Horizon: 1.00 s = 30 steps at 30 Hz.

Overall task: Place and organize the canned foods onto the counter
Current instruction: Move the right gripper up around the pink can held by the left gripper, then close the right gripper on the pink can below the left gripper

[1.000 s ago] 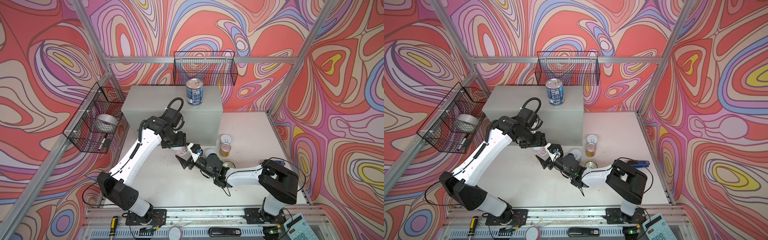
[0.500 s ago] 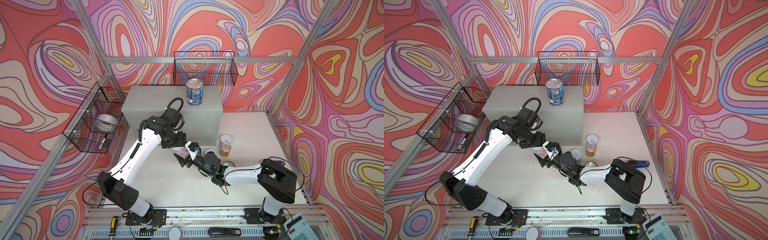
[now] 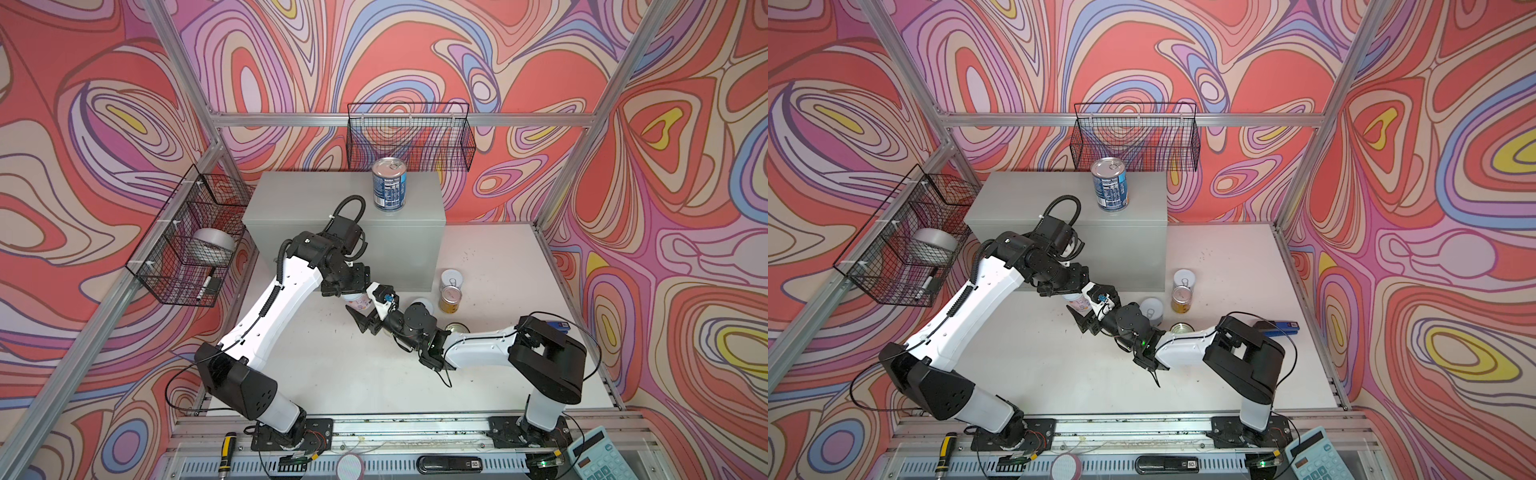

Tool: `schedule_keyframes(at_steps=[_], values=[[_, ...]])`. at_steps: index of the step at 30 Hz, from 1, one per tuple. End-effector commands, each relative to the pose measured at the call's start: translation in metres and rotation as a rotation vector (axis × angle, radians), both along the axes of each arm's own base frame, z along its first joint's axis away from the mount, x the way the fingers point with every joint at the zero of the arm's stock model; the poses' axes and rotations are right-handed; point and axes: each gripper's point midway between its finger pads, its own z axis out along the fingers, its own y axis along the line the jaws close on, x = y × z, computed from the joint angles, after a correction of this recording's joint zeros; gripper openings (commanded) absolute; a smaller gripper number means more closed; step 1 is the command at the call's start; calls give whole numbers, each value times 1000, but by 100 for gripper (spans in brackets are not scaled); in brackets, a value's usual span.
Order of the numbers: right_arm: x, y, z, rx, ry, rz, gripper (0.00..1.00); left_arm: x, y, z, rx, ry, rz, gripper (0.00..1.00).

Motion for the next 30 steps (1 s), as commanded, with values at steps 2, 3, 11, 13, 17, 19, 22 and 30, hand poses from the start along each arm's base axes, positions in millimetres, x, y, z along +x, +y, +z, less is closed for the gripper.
schedule_keyframes(at_steps=[2,3,11,13,17,19,22,30], values=[[3,3,-18,-45,22,-17,84,2,-15,18,-75,-33,-38,37],[3,2,-17,-41,20,-20,83,2,-17,18,-80,-27,-42,37],[4,0,-16,-45,9,-28,77,3,-19,19,-89,-17,-43,37],[3,1,-17,-47,7,-21,75,3,-20,21,-92,-20,-42,37],[2,3,-17,-50,9,-13,74,2,-19,23,-85,-24,-46,37],[3,3,-17,-51,9,-14,74,2,-18,23,-85,-22,-48,37],[2,5,-18,-55,10,-5,74,1,-19,21,-90,-16,-51,36],[8,9,-18,-57,22,-22,80,-1,-21,22,-103,-19,-63,35]])
